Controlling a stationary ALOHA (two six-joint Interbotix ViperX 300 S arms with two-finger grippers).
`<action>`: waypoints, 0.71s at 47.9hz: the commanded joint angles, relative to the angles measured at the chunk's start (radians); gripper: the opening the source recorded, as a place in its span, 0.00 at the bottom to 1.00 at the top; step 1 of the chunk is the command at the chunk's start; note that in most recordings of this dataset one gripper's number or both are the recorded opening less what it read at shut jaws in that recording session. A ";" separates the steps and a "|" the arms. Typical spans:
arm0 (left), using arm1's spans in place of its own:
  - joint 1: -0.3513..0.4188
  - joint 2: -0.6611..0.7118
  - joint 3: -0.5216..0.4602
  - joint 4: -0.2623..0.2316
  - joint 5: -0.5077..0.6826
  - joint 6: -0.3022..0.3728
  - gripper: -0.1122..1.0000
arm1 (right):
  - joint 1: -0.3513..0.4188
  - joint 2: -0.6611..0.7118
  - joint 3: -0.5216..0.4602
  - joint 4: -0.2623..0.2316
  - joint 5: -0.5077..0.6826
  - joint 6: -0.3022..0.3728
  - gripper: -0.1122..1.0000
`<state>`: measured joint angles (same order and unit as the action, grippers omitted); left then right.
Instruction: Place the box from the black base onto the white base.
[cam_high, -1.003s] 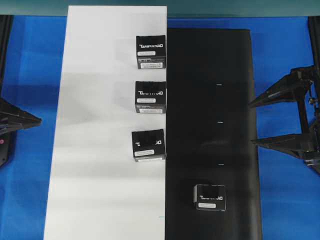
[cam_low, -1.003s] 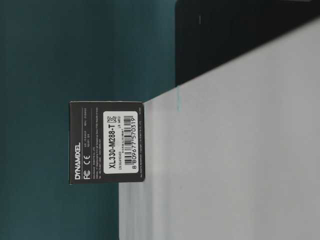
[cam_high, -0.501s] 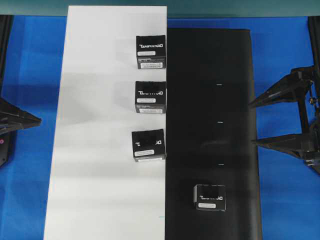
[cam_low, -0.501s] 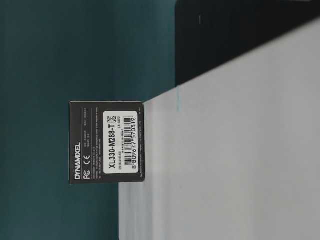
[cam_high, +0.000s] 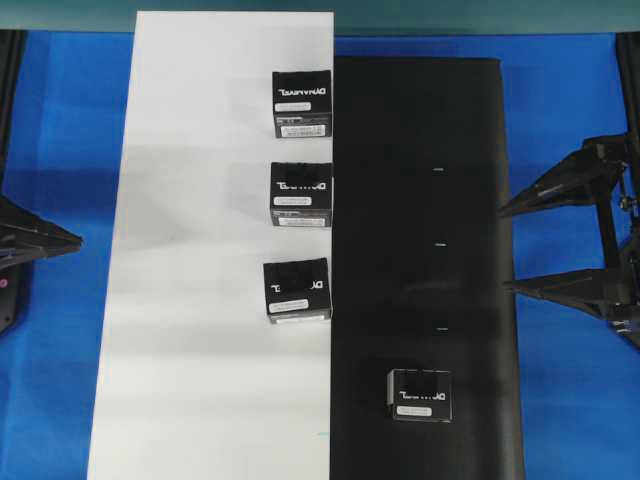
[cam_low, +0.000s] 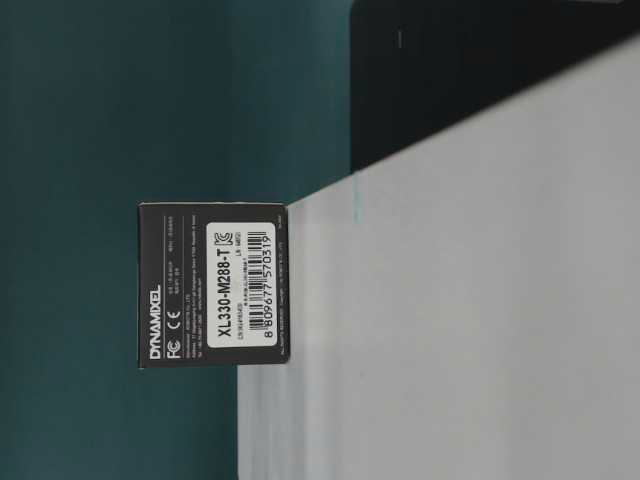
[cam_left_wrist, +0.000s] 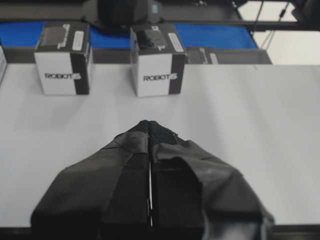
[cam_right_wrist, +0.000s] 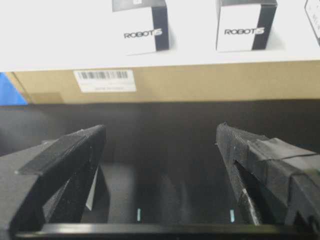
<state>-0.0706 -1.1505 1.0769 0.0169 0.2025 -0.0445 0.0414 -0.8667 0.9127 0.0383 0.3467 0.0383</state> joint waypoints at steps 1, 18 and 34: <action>0.000 0.006 -0.017 0.002 -0.011 0.002 0.06 | 0.003 0.003 -0.006 0.000 -0.012 0.002 0.99; 0.000 0.000 -0.020 0.002 -0.015 0.009 0.06 | 0.003 0.003 -0.005 0.000 -0.014 0.002 0.99; 0.000 0.002 -0.021 0.002 -0.017 0.000 0.06 | 0.003 0.003 0.021 0.005 -0.020 0.005 0.99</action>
<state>-0.0706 -1.1582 1.0769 0.0153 0.1948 -0.0430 0.0430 -0.8667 0.9342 0.0399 0.3405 0.0414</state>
